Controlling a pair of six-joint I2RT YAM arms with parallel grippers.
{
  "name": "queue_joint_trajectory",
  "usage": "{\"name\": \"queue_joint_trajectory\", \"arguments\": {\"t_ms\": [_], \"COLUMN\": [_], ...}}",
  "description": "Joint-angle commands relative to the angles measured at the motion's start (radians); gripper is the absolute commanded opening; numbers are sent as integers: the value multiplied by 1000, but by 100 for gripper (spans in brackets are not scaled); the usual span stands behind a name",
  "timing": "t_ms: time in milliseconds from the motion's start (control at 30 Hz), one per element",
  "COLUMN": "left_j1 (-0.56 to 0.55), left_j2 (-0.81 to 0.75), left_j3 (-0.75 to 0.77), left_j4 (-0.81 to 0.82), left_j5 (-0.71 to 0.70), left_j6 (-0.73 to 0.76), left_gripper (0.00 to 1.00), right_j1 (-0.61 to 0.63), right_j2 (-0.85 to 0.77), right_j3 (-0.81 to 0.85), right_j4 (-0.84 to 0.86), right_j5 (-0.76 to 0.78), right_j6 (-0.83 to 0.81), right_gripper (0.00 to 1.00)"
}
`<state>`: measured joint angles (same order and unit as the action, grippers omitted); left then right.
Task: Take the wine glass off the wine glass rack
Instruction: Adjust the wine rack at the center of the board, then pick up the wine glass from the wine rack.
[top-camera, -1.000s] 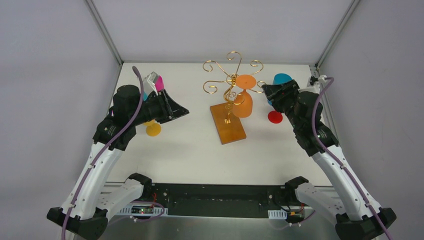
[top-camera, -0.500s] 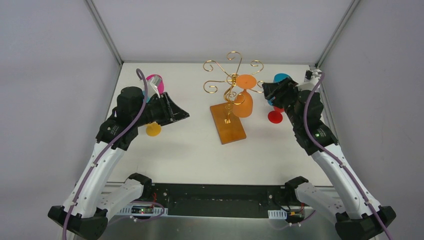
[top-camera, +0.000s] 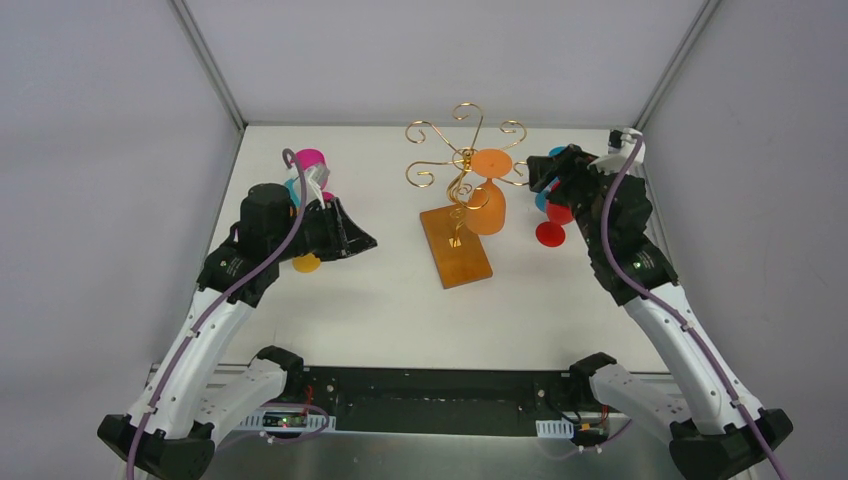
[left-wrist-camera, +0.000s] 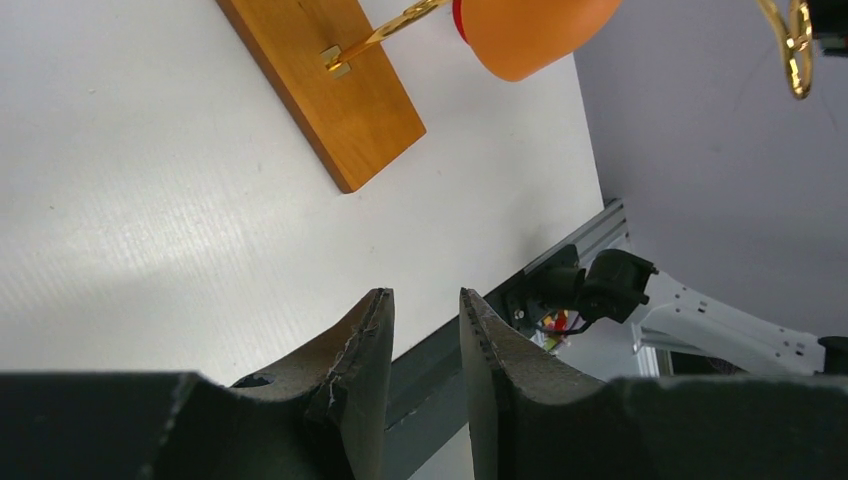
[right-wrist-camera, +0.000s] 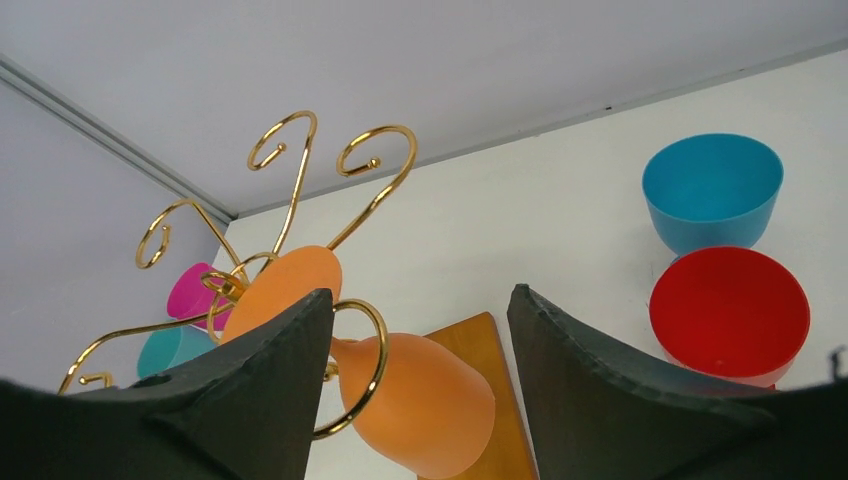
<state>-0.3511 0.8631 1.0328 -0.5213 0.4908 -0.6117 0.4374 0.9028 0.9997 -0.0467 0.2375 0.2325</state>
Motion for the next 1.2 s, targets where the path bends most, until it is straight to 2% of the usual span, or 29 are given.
{"name": "queue_joint_trajectory", "arguments": {"t_ms": [0, 133, 467, 667, 767, 900, 1167], "left_j1": [11, 11, 11, 11, 11, 11, 12], "left_j2": [-27, -24, -31, -27, -27, -49, -72], "left_j3": [-39, -70, -118, -160, -177, -198, -207], "left_j4": [5, -3, -32, -32, -32, -44, -54], "left_j5": [18, 12, 101, 130, 141, 134, 112], "left_j6": [86, 117, 212, 241, 235, 237, 236], "left_gripper": [32, 32, 33, 33, 33, 34, 34], "right_j1": [-3, -36, -214, -325, -346, -347, -324], "right_j2": [46, 130, 351, 498, 554, 626, 673], "right_j3": [140, 277, 588, 702, 745, 809, 862], "right_j4": [-39, -166, -454, -514, -524, -577, -673], "right_j5": [-10, -107, -497, -801, -902, -993, -1051], "right_j6": [-20, -15, 26, 117, 145, 149, 96], "right_gripper": [68, 69, 65, 57, 56, 55, 53]}}
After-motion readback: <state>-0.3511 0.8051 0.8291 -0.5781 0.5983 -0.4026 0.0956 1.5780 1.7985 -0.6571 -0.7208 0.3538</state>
